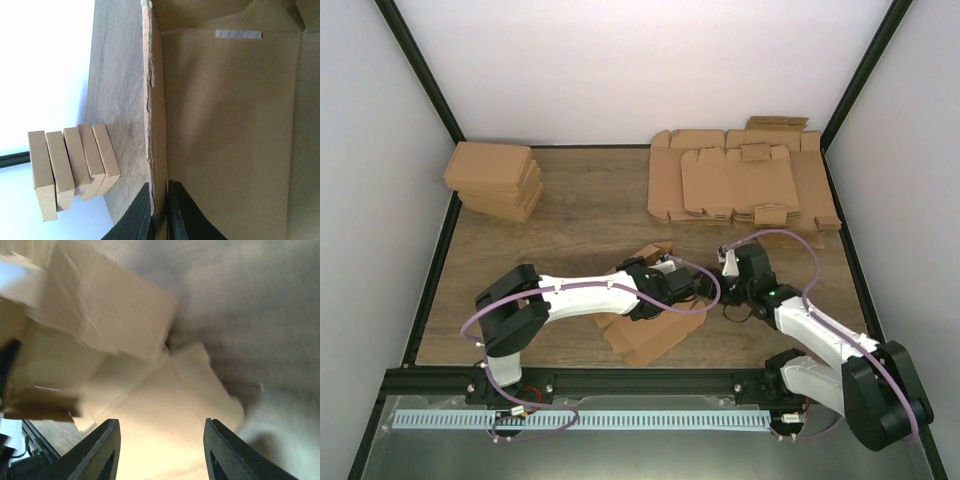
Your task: Fold the paper box
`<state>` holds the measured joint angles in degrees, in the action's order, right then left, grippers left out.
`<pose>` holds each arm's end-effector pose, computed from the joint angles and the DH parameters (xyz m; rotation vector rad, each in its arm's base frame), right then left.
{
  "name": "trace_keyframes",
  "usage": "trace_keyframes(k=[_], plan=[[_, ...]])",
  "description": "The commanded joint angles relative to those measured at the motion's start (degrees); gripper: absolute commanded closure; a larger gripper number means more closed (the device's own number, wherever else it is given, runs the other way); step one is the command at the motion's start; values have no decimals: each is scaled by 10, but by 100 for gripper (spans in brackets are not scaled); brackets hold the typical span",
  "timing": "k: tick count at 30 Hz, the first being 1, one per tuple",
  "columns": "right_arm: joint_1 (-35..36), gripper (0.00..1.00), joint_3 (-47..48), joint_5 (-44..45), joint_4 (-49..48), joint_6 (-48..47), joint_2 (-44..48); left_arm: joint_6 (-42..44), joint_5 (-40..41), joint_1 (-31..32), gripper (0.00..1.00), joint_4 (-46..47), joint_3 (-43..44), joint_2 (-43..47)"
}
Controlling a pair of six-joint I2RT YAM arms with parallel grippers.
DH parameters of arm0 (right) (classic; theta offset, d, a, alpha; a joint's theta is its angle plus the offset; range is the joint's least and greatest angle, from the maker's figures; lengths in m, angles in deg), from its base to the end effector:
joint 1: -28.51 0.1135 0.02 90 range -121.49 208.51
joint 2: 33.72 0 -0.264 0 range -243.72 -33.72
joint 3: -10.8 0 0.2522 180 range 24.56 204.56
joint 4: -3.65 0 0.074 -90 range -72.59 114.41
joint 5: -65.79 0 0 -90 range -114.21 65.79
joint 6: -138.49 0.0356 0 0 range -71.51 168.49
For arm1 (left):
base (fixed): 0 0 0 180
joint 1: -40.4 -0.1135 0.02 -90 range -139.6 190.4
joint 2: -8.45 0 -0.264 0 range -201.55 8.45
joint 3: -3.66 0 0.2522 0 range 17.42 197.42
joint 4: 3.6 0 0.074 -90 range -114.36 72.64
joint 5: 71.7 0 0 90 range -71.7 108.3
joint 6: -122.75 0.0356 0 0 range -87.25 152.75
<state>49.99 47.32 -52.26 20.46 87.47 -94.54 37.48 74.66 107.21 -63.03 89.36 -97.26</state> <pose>0.1805 0.0890 0.1709 0.0967 2.4362 1.0773 0.1633 -0.3060 0.1892 1.2608 1.9463 0.9528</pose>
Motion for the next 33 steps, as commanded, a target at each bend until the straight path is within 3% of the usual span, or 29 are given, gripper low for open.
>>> trace_keyframes(k=[1, 6, 15, 24, 33], plan=[[55, 51, 1, 48, 163, 105, 22, -2, 15, 3, 90, -6, 10, -7], [117, 50, -5, 72, 218, 174, 36, -2, 19, 4, 90, -3, 7, -9], [130, 47, -9, 96, 269, 200, 44, -1, 23, 3, 90, -1, 3, -14], [130, 52, -21, 46, 149, 194, -47, 10, 30, 3, 90, 13, -1, -15], [121, 60, 12, 63, 14, 188, -148, 41, 66, 2, 90, 40, -20, -20]])
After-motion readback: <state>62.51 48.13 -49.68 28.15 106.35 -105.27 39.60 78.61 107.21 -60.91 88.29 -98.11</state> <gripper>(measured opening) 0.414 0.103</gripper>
